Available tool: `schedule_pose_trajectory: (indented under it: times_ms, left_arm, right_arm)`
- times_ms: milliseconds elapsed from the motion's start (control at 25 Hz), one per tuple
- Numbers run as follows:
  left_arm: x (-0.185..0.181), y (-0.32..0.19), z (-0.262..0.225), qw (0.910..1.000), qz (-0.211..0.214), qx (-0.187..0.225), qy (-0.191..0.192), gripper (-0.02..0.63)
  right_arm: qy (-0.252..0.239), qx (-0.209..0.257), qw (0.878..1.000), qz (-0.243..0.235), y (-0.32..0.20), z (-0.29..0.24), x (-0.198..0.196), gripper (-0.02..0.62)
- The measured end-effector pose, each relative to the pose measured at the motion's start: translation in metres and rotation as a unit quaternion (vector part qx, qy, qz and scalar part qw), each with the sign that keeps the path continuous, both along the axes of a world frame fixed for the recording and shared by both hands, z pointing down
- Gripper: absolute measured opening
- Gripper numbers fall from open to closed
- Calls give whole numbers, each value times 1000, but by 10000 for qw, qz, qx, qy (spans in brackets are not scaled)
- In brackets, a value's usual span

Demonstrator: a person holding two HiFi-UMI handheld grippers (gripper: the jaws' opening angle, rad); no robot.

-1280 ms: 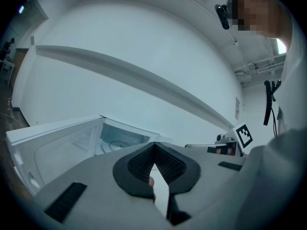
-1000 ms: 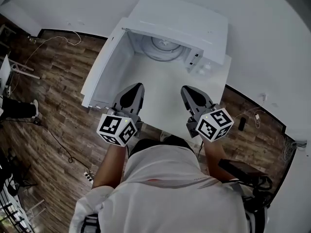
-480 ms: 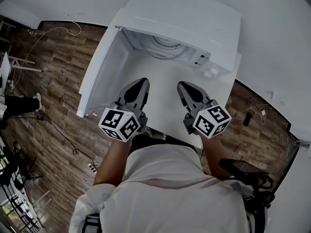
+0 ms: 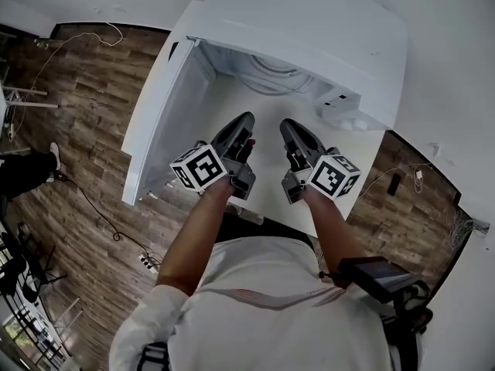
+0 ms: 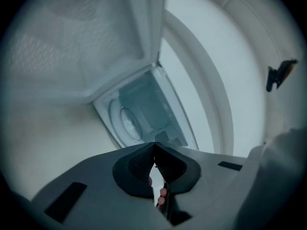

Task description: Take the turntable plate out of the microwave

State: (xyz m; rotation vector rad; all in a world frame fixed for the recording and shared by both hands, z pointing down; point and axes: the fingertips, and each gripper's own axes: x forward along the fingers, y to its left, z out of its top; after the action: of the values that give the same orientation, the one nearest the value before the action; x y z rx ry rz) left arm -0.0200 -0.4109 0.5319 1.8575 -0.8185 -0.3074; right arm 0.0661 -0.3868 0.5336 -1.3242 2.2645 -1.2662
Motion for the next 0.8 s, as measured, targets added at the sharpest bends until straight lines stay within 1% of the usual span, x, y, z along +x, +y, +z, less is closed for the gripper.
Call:
schedule_pose_trajectory:
  times_ms: [40, 120, 240, 320, 400, 480, 600, 720, 800]
  left_arm:
    - [2, -6, 13, 9995, -19, -259, 180, 11]
    - [6, -19, 34, 9971, -32, -625, 433, 14]
    - [9, -31, 60, 9939, -85, -907, 620, 46]
    - [7, -37, 73, 9906, -185, -1063, 841, 75]
    - [4, -45, 82, 9873, -271, -1153, 1061, 98]
    - [6, -53, 86, 9845, -270, -1178, 1271, 124]
    - [15, -63, 90, 9809, -174, -1204, 1518, 150]
    - [16, -67, 94, 9772, -182, -1344, 1633, 153]
    - [18, -74, 102, 9767, -186, -1454, 1570, 153]
  right_arm:
    - [-133, -65, 9999, 64, -7, 8, -1, 6]
    - [-357, -218, 9990, 159, -20, 23, -4, 42]
    - [-836, -583, 9942, 353, -35, 47, -7, 93]
    - [-1200, -803, 9882, 507, -42, 60, -8, 110]
    - [-1576, -996, 9804, 633, -48, 70, -9, 142]
    - [-1848, -1127, 9736, 721, -55, 79, -7, 175]
    - [-2177, -1316, 9626, 931, -62, 92, 0, 192]
    - [-2392, -1359, 9551, 1099, -64, 97, 2, 192]
    - [-2590, -1367, 9488, 1187, -72, 102, 2, 192]
